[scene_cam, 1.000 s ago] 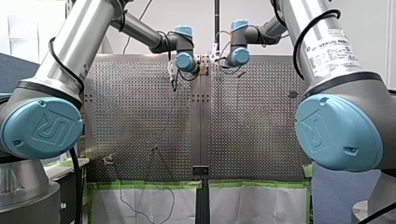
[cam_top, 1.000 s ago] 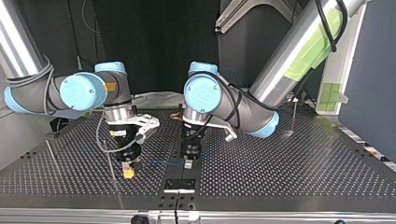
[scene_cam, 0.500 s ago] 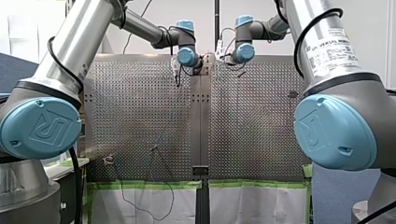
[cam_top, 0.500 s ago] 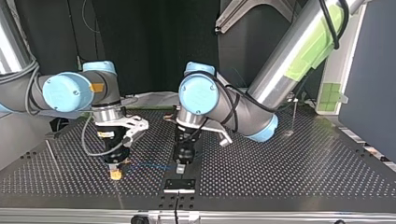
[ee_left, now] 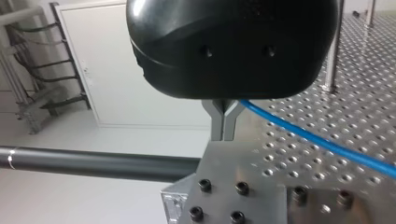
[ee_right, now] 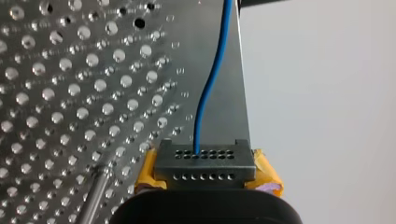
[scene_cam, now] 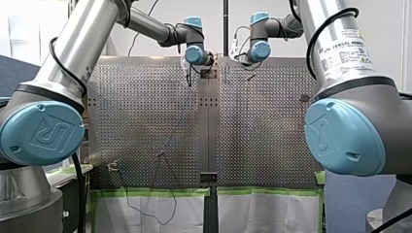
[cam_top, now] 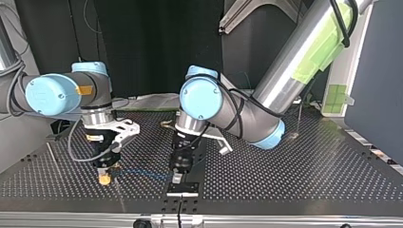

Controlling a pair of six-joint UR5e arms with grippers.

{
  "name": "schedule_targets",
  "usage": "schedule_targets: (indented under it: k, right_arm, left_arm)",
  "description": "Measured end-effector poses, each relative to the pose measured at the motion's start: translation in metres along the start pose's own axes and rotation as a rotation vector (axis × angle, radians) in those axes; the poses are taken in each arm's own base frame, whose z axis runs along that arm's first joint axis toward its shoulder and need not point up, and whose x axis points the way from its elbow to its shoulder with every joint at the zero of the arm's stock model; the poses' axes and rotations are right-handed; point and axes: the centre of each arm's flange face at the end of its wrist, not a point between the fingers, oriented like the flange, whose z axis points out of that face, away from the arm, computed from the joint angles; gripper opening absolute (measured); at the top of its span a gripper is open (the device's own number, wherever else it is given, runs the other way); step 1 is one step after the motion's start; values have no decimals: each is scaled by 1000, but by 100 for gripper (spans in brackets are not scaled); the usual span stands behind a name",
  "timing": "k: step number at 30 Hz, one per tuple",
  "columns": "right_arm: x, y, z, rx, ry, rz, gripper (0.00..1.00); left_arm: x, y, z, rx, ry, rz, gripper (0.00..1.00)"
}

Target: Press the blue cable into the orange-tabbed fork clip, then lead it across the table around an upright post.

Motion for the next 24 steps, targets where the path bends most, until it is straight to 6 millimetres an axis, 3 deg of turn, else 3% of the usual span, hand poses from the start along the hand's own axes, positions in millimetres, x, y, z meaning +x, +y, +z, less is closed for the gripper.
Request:
schedule_targets:
  k: [24]
  right_arm:
    - [3, 39, 4, -65, -13, 1, 0]
  left_arm:
    - [4, -19, 5, 44, 20, -59, 0]
